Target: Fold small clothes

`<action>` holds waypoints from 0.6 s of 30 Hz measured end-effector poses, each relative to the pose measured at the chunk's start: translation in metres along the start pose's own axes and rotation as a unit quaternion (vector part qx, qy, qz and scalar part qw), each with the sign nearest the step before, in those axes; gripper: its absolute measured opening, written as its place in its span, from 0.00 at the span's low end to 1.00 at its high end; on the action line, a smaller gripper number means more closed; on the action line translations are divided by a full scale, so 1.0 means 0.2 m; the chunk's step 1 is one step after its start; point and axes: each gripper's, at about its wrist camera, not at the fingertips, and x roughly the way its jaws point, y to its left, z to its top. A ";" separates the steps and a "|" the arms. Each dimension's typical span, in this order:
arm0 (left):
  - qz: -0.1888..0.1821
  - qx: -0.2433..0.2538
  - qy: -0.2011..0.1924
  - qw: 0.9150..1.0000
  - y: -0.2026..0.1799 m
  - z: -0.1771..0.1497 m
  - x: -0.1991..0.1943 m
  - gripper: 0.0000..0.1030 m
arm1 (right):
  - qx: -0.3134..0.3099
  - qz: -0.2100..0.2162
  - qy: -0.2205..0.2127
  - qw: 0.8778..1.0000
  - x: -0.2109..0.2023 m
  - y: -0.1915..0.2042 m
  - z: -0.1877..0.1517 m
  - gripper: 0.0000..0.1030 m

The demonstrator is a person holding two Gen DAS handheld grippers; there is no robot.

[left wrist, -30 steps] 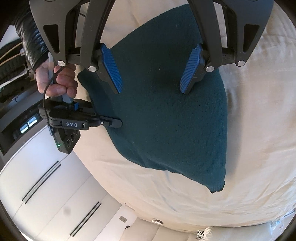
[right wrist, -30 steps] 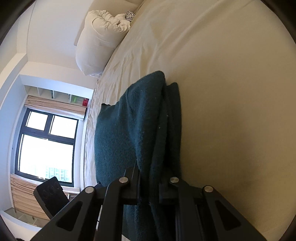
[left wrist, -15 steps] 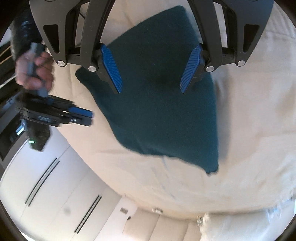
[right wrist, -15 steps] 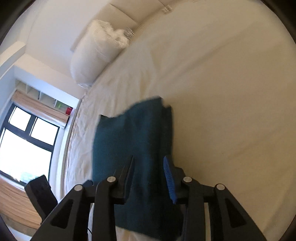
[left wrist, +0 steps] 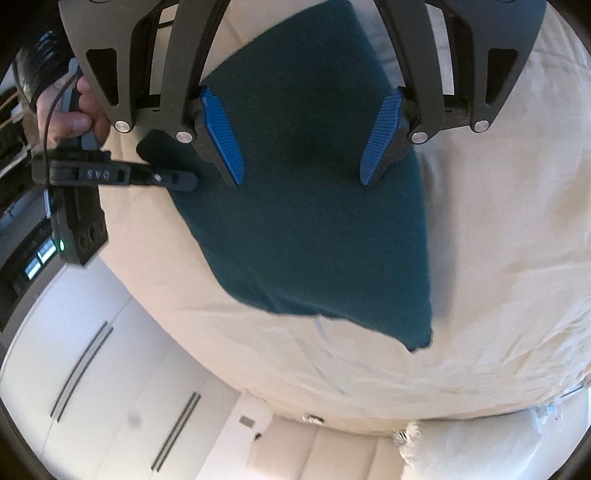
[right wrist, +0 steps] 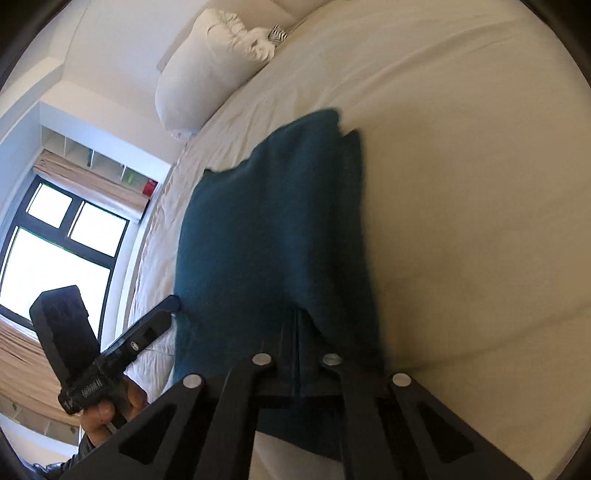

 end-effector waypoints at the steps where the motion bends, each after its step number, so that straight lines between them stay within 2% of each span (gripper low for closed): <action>1: 0.007 -0.001 -0.008 1.000 0.01 0.01 -0.01 0.62 | 0.002 -0.002 -0.003 1.000 -0.02 -0.01 0.00 0.00; 4: 0.015 0.012 -0.016 1.000 -0.01 0.08 0.00 0.62 | 0.004 -0.005 -0.021 1.000 -0.12 0.00 0.01 0.03; 5: 0.017 0.021 -0.019 0.999 -0.02 0.11 0.01 0.62 | -0.004 0.001 -0.031 1.000 -0.15 0.03 0.02 0.08; 6: 0.023 0.035 -0.022 0.999 -0.04 0.15 0.03 0.62 | -0.010 0.010 -0.039 0.999 -0.17 0.07 0.04 0.20; 8: 0.039 0.050 -0.019 0.998 -0.05 0.21 0.08 0.62 | -0.019 0.038 -0.047 0.998 -0.17 0.13 0.08 0.33; 9: 0.045 0.052 -0.020 0.997 -0.05 0.25 0.11 0.62 | -0.022 0.048 -0.046 0.998 -0.16 0.15 0.10 0.36; 12: 0.062 0.052 0.005 0.997 -0.02 0.32 0.24 0.62 | -0.036 0.056 -0.042 0.997 -0.06 0.20 0.18 0.37; 14: 0.060 0.040 0.025 0.997 0.02 0.33 0.32 0.62 | -0.030 0.042 -0.028 0.998 0.06 0.17 0.24 0.38; 16: 0.066 0.039 0.027 0.997 0.03 0.32 0.38 0.62 | -0.024 0.007 -0.023 0.999 0.13 0.11 0.27 0.39; 18: 0.070 0.043 0.022 0.996 0.02 0.31 0.40 0.62 | -0.009 0.016 -0.022 1.000 0.18 0.04 0.28 0.34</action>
